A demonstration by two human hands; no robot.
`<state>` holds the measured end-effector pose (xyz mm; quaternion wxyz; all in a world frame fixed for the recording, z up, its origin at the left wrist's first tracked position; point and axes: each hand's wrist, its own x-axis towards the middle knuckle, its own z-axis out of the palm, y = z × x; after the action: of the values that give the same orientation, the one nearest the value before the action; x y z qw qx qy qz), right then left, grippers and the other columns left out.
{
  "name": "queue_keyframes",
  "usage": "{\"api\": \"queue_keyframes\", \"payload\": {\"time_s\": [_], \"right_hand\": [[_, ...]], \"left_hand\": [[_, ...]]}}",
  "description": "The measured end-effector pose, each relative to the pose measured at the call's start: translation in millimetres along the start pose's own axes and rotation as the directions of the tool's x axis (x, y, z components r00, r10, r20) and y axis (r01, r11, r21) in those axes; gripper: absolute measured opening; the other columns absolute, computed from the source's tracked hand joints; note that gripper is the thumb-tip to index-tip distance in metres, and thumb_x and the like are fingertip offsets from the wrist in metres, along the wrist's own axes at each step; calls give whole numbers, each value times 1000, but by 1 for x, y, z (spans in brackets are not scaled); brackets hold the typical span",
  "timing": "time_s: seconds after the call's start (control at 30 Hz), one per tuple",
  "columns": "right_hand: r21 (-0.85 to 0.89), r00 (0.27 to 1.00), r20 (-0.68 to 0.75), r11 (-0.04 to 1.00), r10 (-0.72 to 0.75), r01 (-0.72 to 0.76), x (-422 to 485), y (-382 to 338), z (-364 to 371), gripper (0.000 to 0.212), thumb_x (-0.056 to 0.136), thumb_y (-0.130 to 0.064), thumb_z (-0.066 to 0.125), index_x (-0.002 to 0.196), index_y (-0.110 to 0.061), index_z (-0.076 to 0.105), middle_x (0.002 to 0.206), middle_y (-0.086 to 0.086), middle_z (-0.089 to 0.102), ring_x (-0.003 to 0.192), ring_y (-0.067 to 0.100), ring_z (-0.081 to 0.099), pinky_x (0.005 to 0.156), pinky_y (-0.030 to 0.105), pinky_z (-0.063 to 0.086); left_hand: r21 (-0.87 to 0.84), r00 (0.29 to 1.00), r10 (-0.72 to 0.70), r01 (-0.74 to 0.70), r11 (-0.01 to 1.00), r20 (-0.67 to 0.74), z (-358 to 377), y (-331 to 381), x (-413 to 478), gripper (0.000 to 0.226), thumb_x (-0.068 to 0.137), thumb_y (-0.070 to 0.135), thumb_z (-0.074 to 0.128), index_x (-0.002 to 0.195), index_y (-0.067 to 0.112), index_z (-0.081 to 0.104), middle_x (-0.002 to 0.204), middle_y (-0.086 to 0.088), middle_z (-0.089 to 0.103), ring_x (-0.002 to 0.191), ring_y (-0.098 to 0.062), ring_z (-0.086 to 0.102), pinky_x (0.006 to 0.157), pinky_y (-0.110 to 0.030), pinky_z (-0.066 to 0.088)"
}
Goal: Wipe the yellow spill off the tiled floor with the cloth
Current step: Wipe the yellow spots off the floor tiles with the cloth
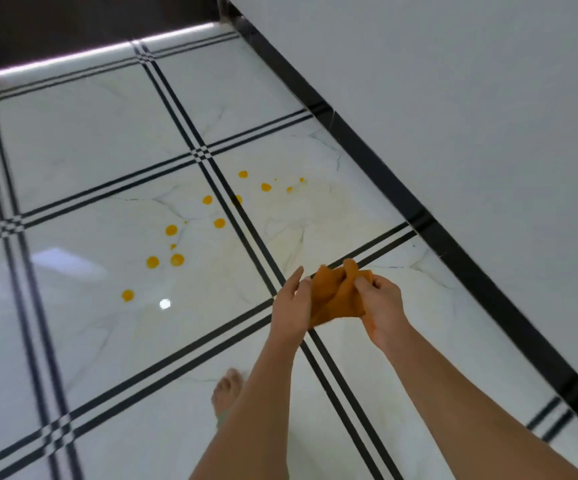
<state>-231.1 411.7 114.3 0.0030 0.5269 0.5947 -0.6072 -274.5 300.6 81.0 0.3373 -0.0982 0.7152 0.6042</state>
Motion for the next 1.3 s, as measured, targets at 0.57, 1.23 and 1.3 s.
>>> {"api": "queue_keyframes", "payload": {"time_s": [0.57,1.23,1.3], "right_hand": [[-75,951,308,997,-2,26,-464,-176,-18,8,85,-7,63,77,-8,63,92,20,66,87,30,63,88,45,50],[77,757,651,988,53,-136,-502,-266,232,61,80,-60,58,116,-10,55,116,16,63,108,32,59,87,51,50],[32,743,665,992,73,-125,-494,-271,266,36,87,-40,60,99,-6,63,98,14,67,93,24,62,76,39,53]], "left_hand": [[-69,988,105,-113,991,-109,-207,201,-415,43,97,31,39,139,19,40,147,-1,37,135,-19,30,108,-32,23],[-205,991,129,-118,972,39,-493,322,-334,34,90,26,57,120,10,50,120,-13,54,112,-32,52,95,-48,46],[-164,997,77,-81,983,-32,-511,338,-306,36,89,27,60,118,11,47,121,-14,51,110,-31,51,93,-48,46]]}}
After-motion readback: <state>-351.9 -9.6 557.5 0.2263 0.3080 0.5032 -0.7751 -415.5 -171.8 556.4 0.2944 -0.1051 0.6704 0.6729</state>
